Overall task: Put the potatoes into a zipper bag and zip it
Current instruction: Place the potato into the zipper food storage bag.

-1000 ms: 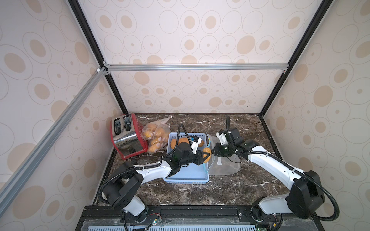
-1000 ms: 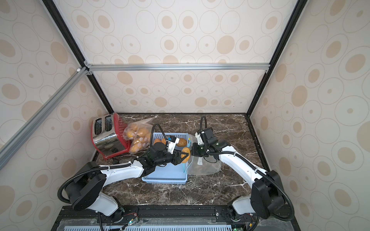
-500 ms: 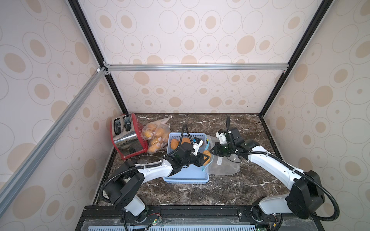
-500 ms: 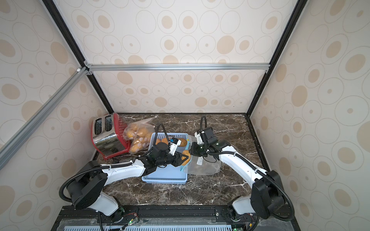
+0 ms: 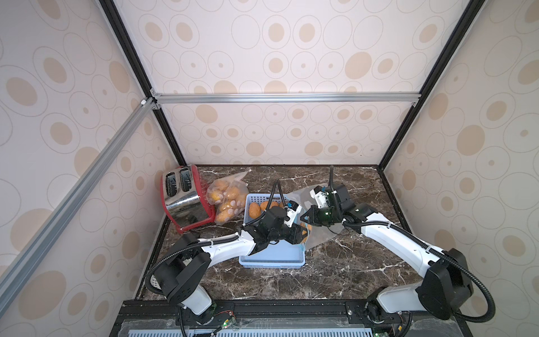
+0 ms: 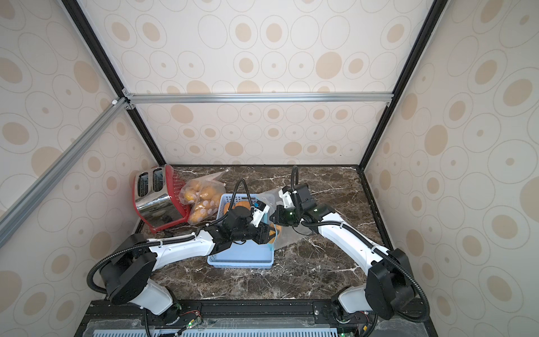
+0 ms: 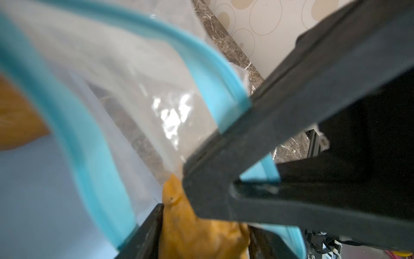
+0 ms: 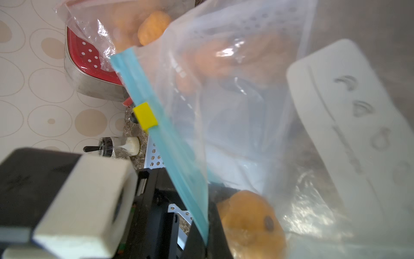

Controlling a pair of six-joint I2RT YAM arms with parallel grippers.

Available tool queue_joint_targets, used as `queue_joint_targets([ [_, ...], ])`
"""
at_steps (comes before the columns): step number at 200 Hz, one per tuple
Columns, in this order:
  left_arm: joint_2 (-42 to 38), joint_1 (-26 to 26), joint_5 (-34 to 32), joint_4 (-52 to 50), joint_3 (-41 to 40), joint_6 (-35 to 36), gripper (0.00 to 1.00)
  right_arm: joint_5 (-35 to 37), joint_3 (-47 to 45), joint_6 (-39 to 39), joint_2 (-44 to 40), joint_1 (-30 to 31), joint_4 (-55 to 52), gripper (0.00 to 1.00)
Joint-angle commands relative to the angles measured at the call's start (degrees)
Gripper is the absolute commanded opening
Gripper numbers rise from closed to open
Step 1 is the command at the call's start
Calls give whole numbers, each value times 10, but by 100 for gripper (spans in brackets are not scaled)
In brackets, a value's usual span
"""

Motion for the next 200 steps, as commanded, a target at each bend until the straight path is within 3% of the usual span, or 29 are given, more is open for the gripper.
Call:
queue_joint_targets([
  [1, -27, -7, 20, -9, 33, 18, 59, -6, 11, 9, -10, 3, 11, 0],
  [65, -29, -7, 10, -38, 50, 30, 66, 2, 4, 12, -22, 2, 2, 0],
  [108, -82, -8, -5, -67, 44, 45, 67, 4, 8, 22, -17, -22, -27, 0],
  [142, -170, -5, -60, -113, 29, 65, 69, -50, 13, 72, -6, -74, -35, 0],
  [164, -229, 3, -132, -129, 5, 69, 74, -83, 40, 109, 16, -134, -85, 0],
  [178, -254, 11, -159, -140, -10, 68, 75, -139, 26, 163, 4, -164, -47, 0],
  [200, -274, 20, -163, -149, -31, 68, 75, -140, -3, 252, -46, -187, 27, 0],
])
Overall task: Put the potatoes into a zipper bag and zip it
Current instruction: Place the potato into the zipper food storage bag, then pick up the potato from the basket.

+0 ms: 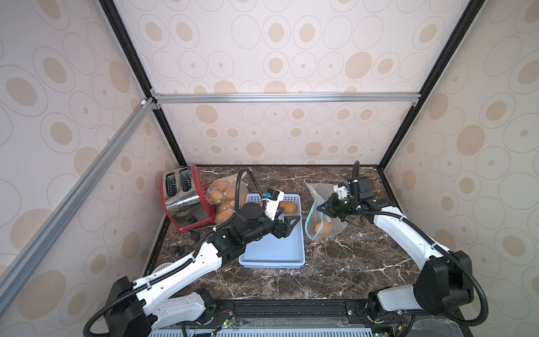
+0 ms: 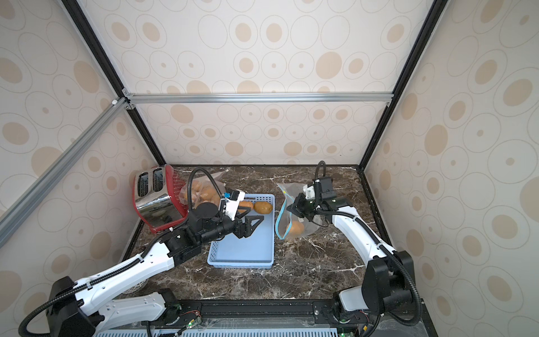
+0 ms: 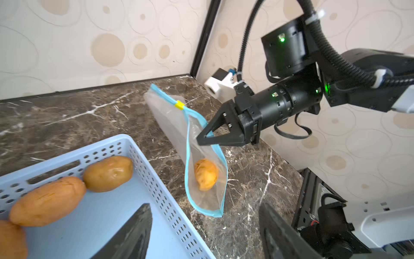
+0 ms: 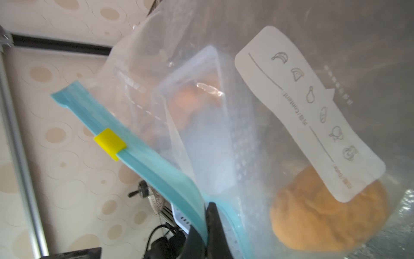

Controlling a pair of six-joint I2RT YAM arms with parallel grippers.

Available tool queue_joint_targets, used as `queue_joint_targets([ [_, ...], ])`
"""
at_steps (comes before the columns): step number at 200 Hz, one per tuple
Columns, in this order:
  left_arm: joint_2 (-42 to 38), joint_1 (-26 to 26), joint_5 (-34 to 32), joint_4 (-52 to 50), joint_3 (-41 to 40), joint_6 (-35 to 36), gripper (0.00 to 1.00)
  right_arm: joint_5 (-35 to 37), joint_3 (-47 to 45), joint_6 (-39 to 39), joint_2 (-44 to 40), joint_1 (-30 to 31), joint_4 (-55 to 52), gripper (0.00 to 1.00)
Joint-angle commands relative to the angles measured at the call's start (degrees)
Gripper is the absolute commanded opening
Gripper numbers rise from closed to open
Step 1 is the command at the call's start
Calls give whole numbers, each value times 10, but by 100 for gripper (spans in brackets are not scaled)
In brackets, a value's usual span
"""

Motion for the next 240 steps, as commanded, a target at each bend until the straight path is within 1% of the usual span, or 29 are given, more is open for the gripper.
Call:
queue_joint_targets([
  [1, -13, 11, -42, -38, -23, 14, 75, -46, -18, 119, -50, -20, 59, 0],
  [11, -19, 14, -42, -41, -28, 13, 75, -41, -7, 138, -67, -28, 59, 0],
  [33, -29, 16, -39, -43, -33, 15, 75, -21, 30, 148, -98, -31, 28, 0],
  [46, -31, 18, -41, -43, -37, 17, 76, -32, 30, 167, -116, -47, 37, 0],
  [64, -30, 23, -40, -36, -45, 14, 76, -21, 27, 192, -143, -74, 60, 0],
  [73, -27, 24, -37, -27, -49, 12, 76, -1, 38, 166, -145, -75, 47, 0],
  [79, -25, 26, -37, -25, -52, 11, 76, 5, 53, 141, -139, -74, 15, 0],
  [90, -19, 28, -41, -25, -53, 12, 76, 1, 72, 94, -121, -75, -40, 0],
  [101, -14, 31, -42, -30, -53, 14, 76, -5, 70, 61, -114, -79, -66, 0],
  [110, -11, 35, -41, -30, -54, 15, 75, 3, 61, 41, -121, -80, -71, 0],
  [128, -6, 40, -23, -22, -55, 14, 74, 41, 65, -10, -150, -96, -110, 0],
  [138, -4, 41, -14, -16, -57, 12, 75, 76, 80, -49, -170, -105, -139, 0],
  [154, 2, 43, -8, -7, -62, 9, 75, 172, 124, -110, -190, -106, -208, 0],
  [168, 12, 45, -13, -1, -65, 4, 74, 235, 141, -128, -200, -106, -244, 0],
  [179, 21, 46, -25, 2, -63, 1, 74, 259, 130, -134, -208, -104, -242, 0],
  [188, 31, 47, -34, 5, -61, -1, 74, 254, 116, -138, -204, -103, -237, 0],
  [208, 55, 50, -34, 23, -59, -2, 74, 202, 97, -148, -162, -91, -234, 0],
  [218, 69, 53, -32, 30, -55, -2, 75, 183, 93, -156, -133, -69, -234, 0],
  [240, 109, 65, -10, 44, -36, 3, 77, 178, 72, -170, -77, -1, -196, 0],
])
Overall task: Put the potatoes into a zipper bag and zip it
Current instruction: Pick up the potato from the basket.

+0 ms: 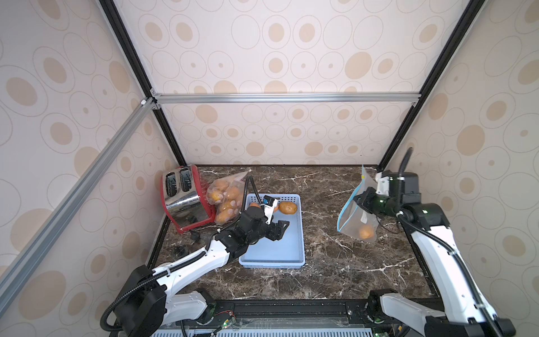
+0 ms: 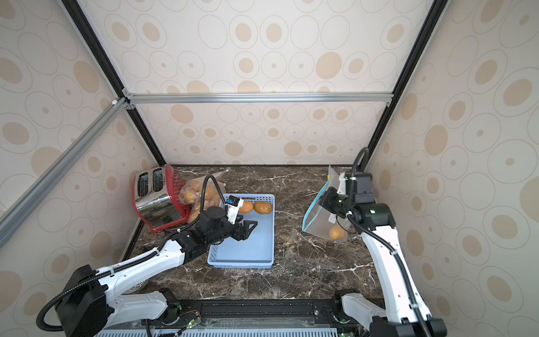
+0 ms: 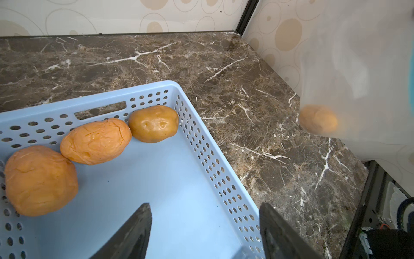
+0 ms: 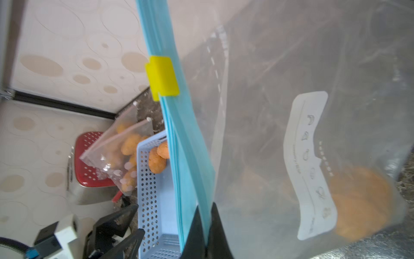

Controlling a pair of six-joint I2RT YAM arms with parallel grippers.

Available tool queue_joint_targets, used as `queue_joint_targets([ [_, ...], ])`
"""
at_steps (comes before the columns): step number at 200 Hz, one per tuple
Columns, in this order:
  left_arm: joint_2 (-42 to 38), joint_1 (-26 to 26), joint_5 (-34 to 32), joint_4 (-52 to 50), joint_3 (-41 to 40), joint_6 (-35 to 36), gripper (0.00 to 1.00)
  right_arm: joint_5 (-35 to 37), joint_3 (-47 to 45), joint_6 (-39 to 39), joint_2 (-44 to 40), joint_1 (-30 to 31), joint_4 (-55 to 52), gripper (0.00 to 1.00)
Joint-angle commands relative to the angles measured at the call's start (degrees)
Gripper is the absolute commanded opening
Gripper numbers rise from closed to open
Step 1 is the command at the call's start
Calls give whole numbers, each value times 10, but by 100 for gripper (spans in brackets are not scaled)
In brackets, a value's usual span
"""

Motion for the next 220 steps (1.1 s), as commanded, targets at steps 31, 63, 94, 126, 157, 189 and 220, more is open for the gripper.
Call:
queue_joint_targets([
  [31, 116, 33, 65, 50, 96, 21, 78, -76, -84, -19, 129, 101, 105, 0],
  [63, 204, 53, 11, -20, 184, 53, 78, -68, -124, -31, 154, 110, 172, 0],
  [94, 250, 81, -48, -67, 225, 62, 79, -42, -151, -40, 150, 110, 195, 0],
  [126, 264, 102, -76, -73, 229, 70, 80, -21, -202, -35, 125, 110, 249, 0],
  [157, 271, 116, -97, -90, 221, 52, 80, -7, -231, -31, 106, 110, 294, 0],
  [189, 264, 116, -139, -108, 205, 31, 79, 1, -233, -28, 115, 110, 300, 0],
  [220, 255, 116, -168, -123, 189, 7, 76, -3, -230, -27, 131, 111, 299, 0],
])
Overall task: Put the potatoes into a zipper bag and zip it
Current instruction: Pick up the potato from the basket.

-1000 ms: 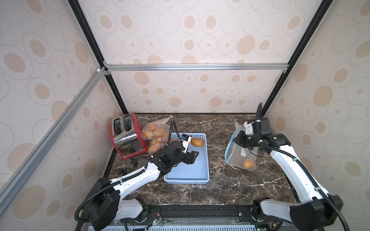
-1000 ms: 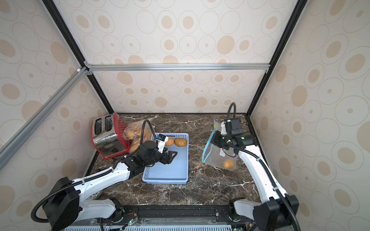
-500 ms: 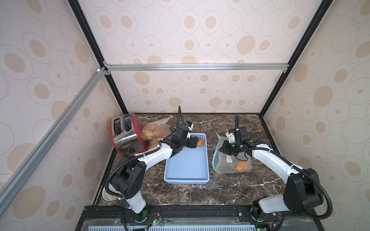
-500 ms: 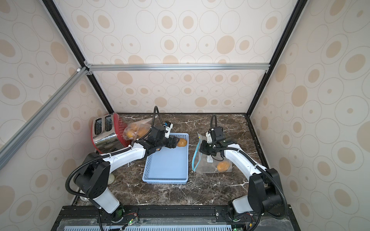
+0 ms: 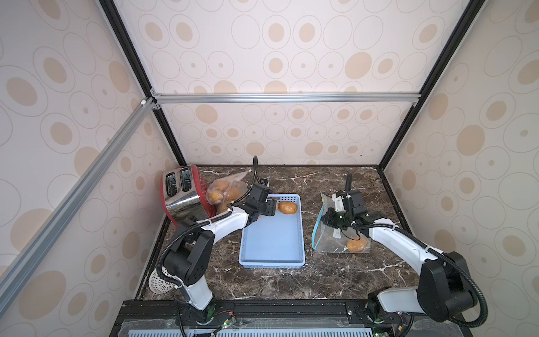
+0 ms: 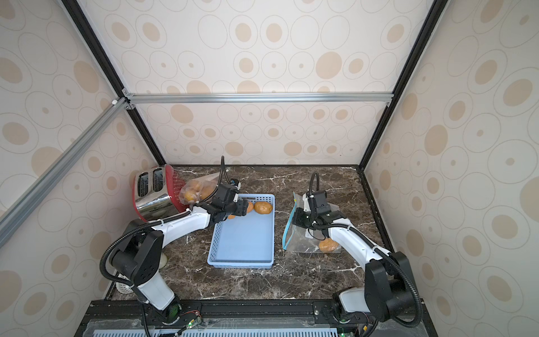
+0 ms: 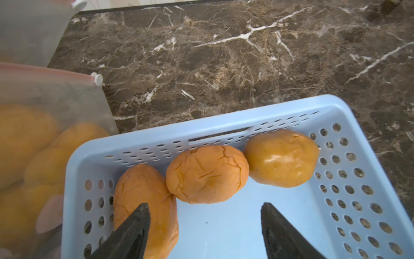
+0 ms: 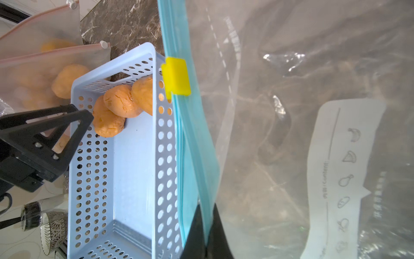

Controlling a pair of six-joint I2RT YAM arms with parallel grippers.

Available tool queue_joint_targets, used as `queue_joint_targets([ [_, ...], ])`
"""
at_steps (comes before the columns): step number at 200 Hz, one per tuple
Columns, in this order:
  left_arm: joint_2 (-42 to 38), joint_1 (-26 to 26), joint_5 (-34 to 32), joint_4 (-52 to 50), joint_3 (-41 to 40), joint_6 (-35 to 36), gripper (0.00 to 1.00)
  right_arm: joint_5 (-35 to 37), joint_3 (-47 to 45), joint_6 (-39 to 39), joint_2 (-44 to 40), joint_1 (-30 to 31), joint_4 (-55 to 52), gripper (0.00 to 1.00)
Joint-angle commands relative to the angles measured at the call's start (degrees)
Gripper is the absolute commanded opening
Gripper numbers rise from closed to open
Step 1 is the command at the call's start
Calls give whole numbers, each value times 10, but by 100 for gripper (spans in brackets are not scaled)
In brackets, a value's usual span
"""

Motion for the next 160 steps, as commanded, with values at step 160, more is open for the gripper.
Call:
queue_joint_targets([
  [160, 78, 0, -130, -103, 31, -62, 73, 7, -3, 6, 9, 5, 11, 0],
])
